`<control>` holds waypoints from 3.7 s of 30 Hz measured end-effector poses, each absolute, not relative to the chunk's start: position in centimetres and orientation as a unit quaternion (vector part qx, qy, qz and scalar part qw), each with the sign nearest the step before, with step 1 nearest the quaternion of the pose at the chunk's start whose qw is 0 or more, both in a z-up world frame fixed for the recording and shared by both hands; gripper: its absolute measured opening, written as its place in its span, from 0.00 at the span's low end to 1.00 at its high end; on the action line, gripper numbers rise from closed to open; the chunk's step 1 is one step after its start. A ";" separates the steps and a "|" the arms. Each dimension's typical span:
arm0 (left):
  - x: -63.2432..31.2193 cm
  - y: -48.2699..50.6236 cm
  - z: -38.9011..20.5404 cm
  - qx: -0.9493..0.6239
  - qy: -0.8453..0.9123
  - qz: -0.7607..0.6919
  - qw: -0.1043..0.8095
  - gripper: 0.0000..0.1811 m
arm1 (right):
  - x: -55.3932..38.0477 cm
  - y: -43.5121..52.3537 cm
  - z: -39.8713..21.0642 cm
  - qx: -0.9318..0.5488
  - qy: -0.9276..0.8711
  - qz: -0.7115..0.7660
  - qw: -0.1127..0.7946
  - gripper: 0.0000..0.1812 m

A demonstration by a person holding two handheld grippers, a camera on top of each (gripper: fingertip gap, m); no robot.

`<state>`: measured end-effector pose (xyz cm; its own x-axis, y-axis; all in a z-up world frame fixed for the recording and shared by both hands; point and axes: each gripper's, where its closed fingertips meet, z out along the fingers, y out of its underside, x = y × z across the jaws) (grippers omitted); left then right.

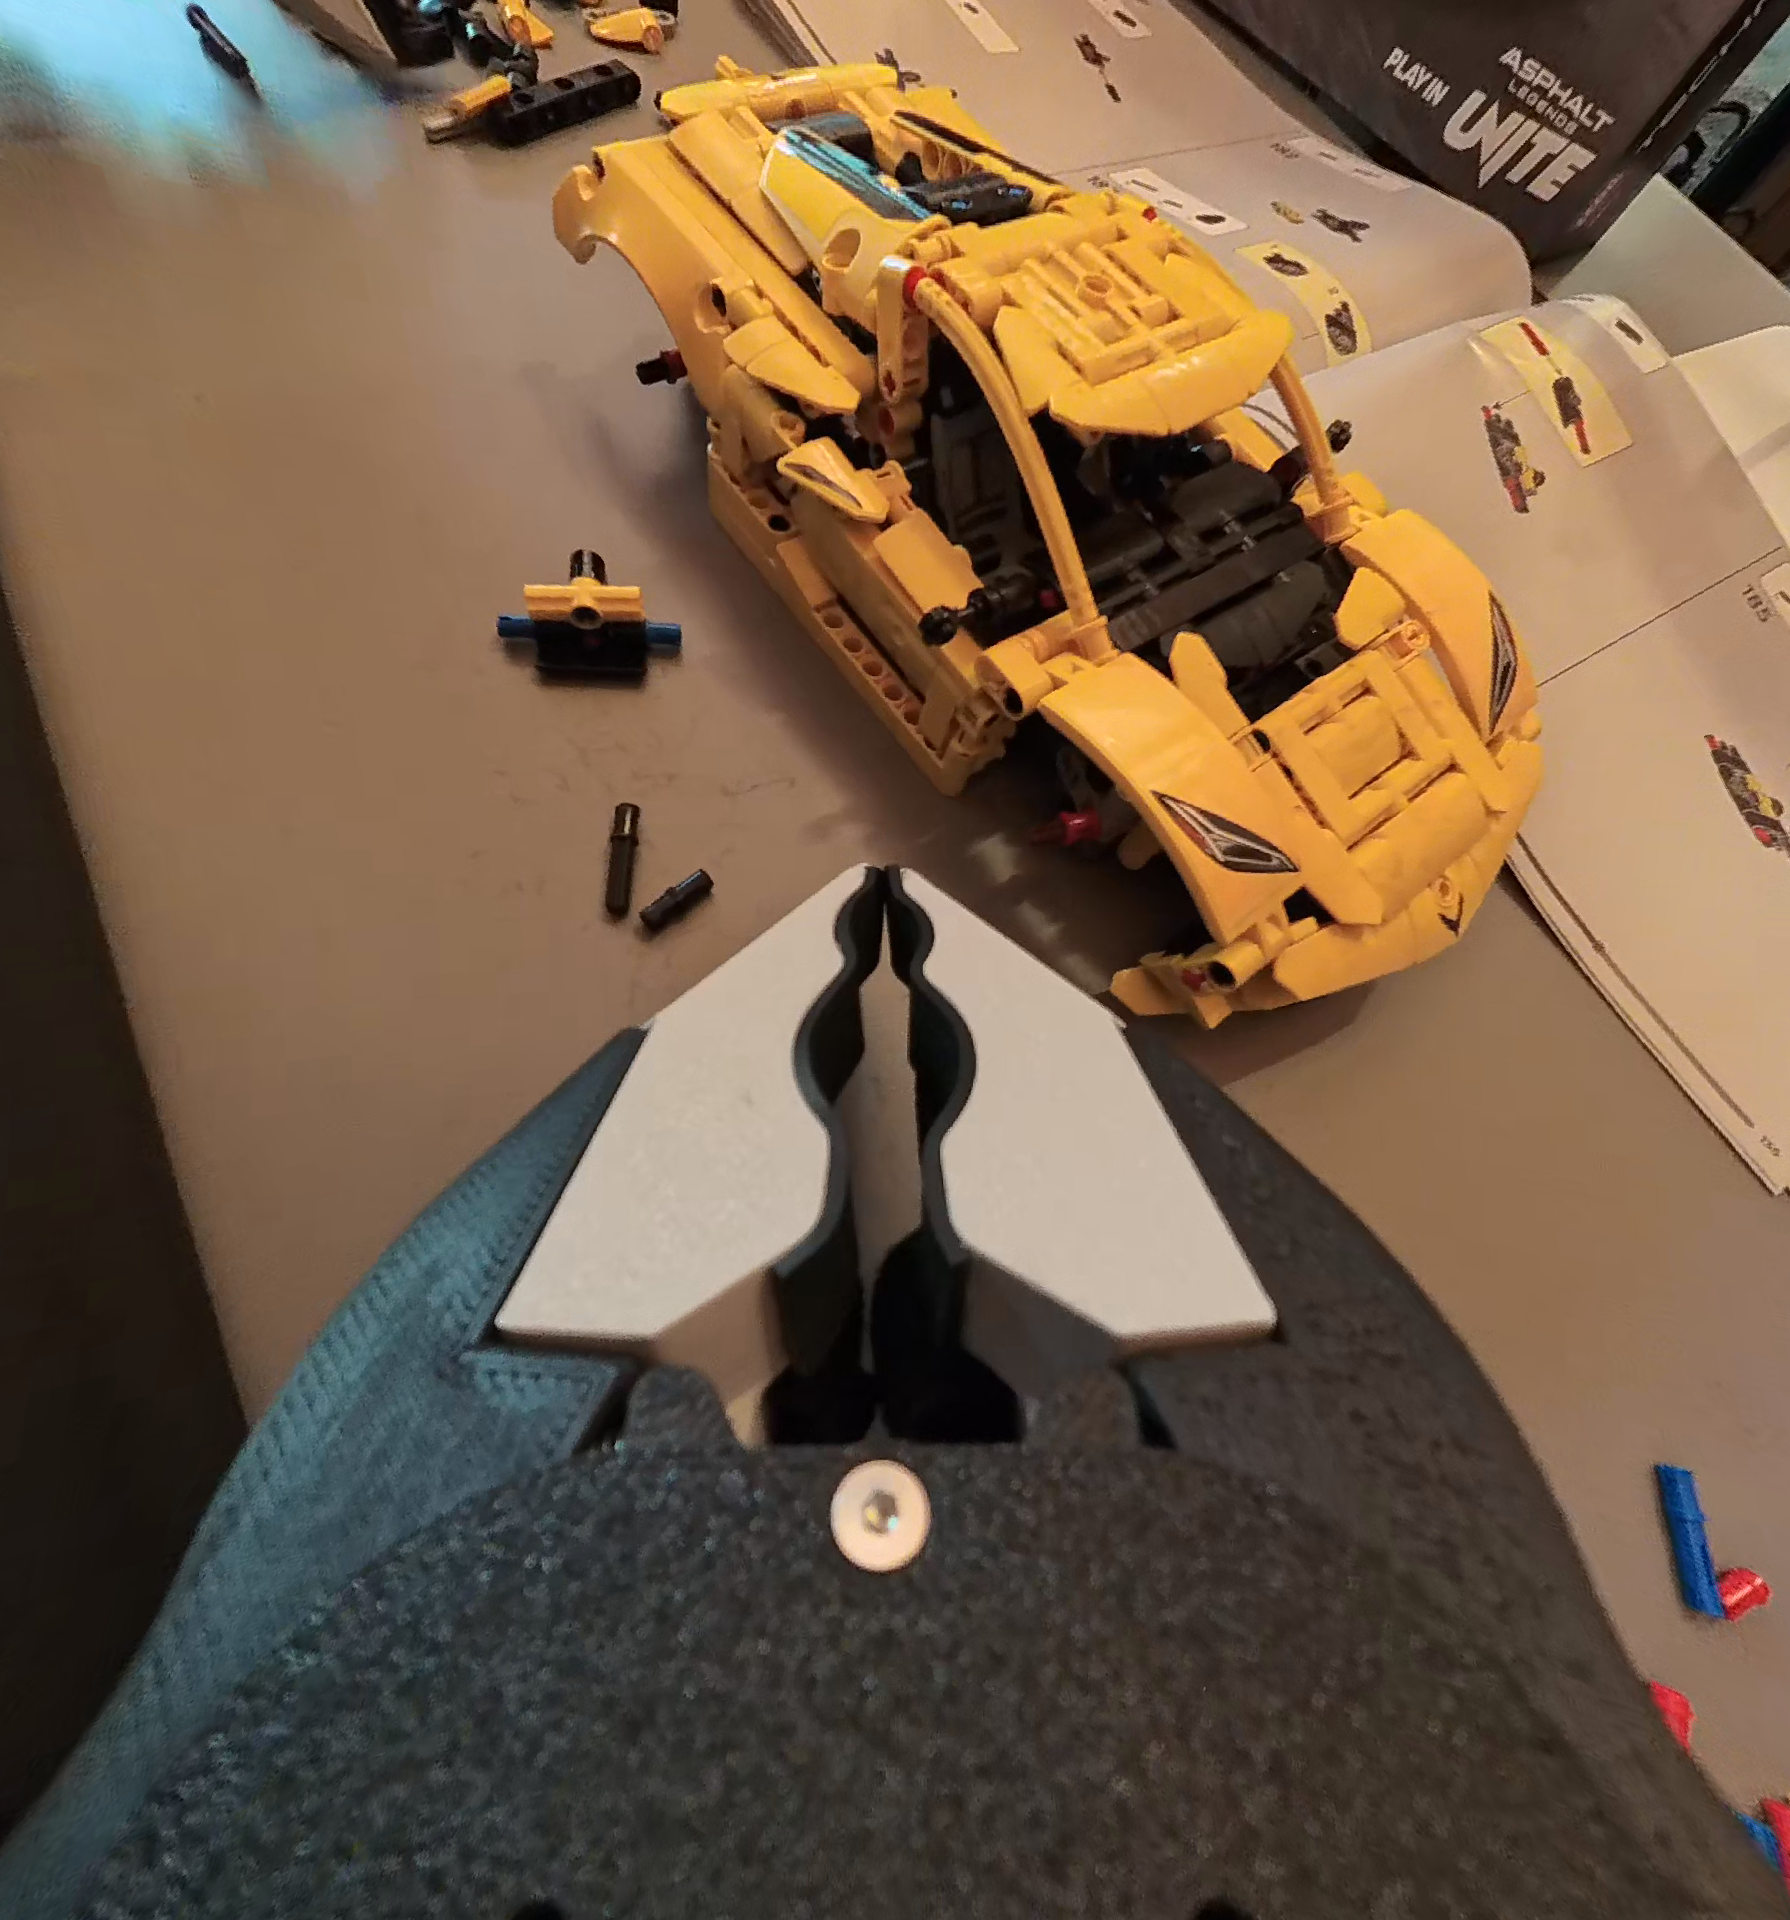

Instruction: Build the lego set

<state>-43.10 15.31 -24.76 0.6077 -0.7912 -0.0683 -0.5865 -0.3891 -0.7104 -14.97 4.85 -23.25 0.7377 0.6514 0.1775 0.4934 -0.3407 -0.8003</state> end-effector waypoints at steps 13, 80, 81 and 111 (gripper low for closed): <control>-37.3 10.4 -21.6 -0.772 0.463 -0.218 0.376 0.09 | -14.9 5.0 -23.6 -0.818 -0.347 0.087 0.451 0.00; -30.8 4.5 -23.3 -0.736 0.534 -0.274 0.314 0.09 | -15.3 4.8 -22.3 -0.801 -0.350 0.084 0.478 0.00; -30.8 4.5 -23.4 -0.736 0.535 -0.273 0.313 0.09 | -15.3 4.8 -22.4 -0.802 -0.351 0.081 0.477 0.00; -30.3 3.6 -25.1 -0.737 0.558 -0.295 0.241 0.14 | -15.5 4.8 -24.3 -0.821 -0.358 0.092 0.435 0.01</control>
<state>-30.31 3.59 -25.15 0.2026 -0.9652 0.1655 -0.6806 -0.2603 -0.6849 -15.49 4.77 -24.29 0.7273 0.6673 0.1602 0.5077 -0.3661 -0.7799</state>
